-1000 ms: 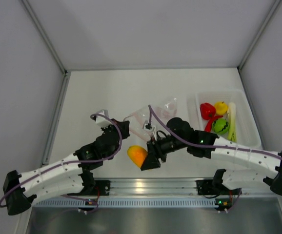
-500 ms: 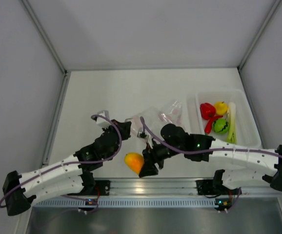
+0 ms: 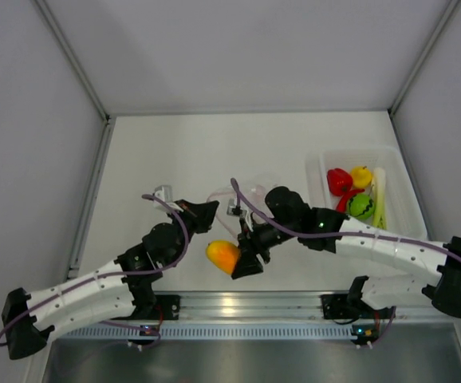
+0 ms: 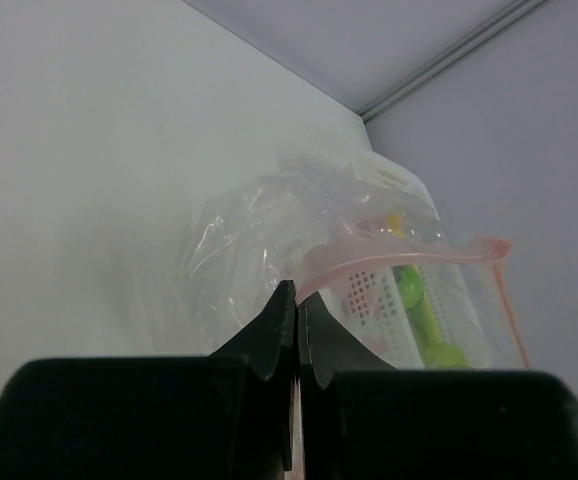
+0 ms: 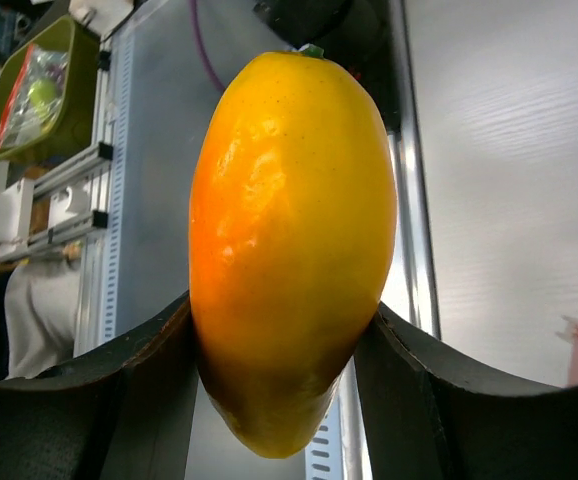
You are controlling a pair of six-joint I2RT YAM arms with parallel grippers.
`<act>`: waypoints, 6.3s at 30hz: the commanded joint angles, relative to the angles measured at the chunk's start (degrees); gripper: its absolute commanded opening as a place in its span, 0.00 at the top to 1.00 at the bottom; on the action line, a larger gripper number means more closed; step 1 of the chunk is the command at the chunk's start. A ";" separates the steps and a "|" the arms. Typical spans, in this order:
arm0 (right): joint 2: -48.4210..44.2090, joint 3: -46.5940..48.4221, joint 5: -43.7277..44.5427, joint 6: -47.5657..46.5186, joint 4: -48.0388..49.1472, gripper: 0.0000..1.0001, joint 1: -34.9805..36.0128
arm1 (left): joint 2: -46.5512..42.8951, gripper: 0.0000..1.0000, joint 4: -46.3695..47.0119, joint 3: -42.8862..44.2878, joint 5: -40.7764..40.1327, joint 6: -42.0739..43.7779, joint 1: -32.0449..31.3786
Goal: Open the zip-top bag and remove the fake food
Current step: Place the fake fruit in the bin, then place the zipper food storage bag at the center of the board, then reset both arms
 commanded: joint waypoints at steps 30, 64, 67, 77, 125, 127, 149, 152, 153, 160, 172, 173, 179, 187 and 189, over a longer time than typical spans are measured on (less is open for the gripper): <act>-16.04 16.52 8.83 2.22 -14.93 1.00 -34.14 | 8.56 1.00 -19.71 15.99 -11.37 5.55 4.64; -1.20 -2.28 43.55 0.20 -20.66 0.60 -57.66 | 32.89 1.00 -45.21 49.13 8.94 28.66 35.58; -0.75 -1.41 44.16 -0.15 -21.88 0.28 -57.66 | 34.75 1.00 -46.01 52.12 7.44 29.36 35.76; -5.58 2.37 47.33 -0.60 -26.19 0.02 -57.66 | 41.60 1.00 -48.99 60.74 3.06 34.19 35.76; -25.98 -1.93 29.84 -0.50 -25.40 0.01 -57.66 | 74.94 0.68 -44.34 78.60 17.46 16.89 28.28; -25.80 -1.67 29.66 -0.59 -25.49 0.01 -57.66 | 72.82 0.62 -44.08 77.62 17.46 17.06 28.20; -32.83 1.32 28.52 -4.02 -29.09 0.01 -56.69 | 36.62 0.02 -41.00 54.87 12.89 21.37 28.64; -34.68 2.90 30.53 -5.25 -31.55 0.01 -56.69 | 26.87 0.02 -41.00 47.49 12.71 22.59 28.64; -35.12 3.77 32.89 -5.34 -32.95 0.01 -56.69 | 24.50 0.02 -41.09 45.99 13.50 23.38 28.55; -39.77 5.45 33.27 -5.69 -35.60 0.01 -56.69 | 0.18 0.02 -42.40 32.10 13.41 28.04 28.55; -43.21 9.75 40.72 -7.80 -39.81 0.01 -52.74 | -14.20 0.02 -62.26 40.60 12.37 33.67 28.55; -43.12 10.28 41.78 -7.89 -40.25 0.01 -52.04 | -14.37 0.02 -63.66 41.66 11.41 33.85 28.64; -43.91 13.62 49.34 -8.94 -42.80 0.01 -49.75 | -15.87 0.02 -69.83 45.10 8.41 35.25 28.55; -48.21 12.48 56.73 -8.86 -42.98 0.01 -49.40 | -20.79 0.02 -71.23 43.26 7.36 36.05 28.55; -48.92 11.78 56.74 -8.86 -42.81 0.01 -49.40 | -22.19 0.02 -71.32 42.90 6.83 36.13 28.55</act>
